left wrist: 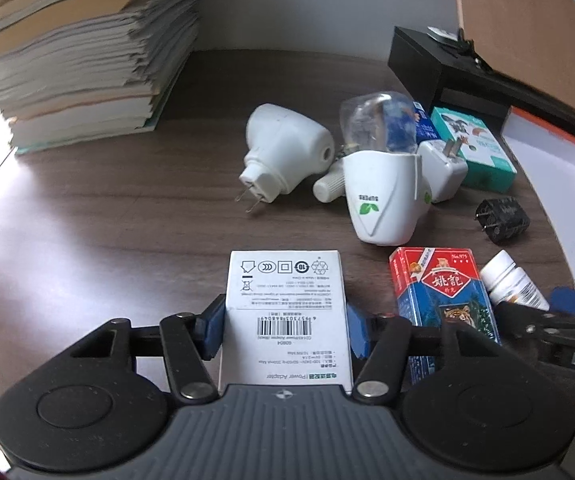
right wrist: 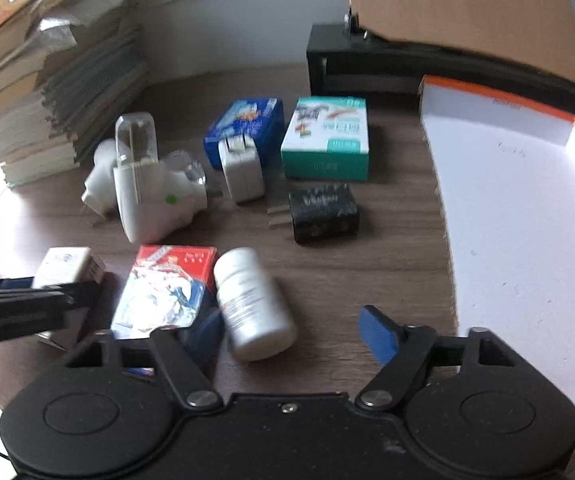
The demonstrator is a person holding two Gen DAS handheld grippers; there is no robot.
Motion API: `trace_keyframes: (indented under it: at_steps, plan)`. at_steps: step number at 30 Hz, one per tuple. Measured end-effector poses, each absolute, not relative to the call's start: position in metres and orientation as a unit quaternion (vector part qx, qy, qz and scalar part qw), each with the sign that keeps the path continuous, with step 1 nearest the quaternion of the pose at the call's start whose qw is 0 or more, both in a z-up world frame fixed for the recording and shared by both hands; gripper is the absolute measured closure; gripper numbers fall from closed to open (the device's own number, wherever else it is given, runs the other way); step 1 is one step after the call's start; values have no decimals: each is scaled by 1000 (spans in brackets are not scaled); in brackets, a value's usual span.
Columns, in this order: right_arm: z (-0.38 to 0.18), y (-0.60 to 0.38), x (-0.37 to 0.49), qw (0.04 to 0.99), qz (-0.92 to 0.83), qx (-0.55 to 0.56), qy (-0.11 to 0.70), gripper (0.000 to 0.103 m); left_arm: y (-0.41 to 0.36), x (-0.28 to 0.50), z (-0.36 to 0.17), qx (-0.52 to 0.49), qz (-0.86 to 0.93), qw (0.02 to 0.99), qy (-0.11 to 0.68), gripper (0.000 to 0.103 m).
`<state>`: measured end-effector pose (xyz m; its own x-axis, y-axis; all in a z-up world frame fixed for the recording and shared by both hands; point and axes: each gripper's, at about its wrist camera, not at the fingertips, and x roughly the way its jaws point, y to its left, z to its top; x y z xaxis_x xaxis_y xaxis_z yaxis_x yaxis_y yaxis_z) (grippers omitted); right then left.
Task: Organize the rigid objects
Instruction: 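Grasp the white power-adapter box with left tool while right tool grasps the white pill bottle, then carry the adapter box and pill bottle with both tools over the orange-rimmed box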
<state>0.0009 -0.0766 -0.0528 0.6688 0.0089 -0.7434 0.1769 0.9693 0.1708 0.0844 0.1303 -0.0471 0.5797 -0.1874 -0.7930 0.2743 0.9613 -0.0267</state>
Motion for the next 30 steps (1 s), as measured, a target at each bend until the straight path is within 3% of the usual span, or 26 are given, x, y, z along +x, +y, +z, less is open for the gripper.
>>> trace_keyframes:
  at_steps: [5,6,7,18,30]
  plan:
    - [-55,-71,11,917,-28,67,392,46,129,80,-42,45,-132,890,435,43]
    - [-54,-71,13,918,-23,60,391,60,128,78,-40,44,-132,890,433,43]
    - [-54,-71,14,918,-17,57,391,63,128,78,-39,43,-132,891,432,43]
    - [-24,-97,-14,931,-25,74,355,63,111,64,-15,17,-135,901,412,44]
    - [20,-196,-51,936,-95,113,321,63,29,56,15,3,-190,899,394,44]
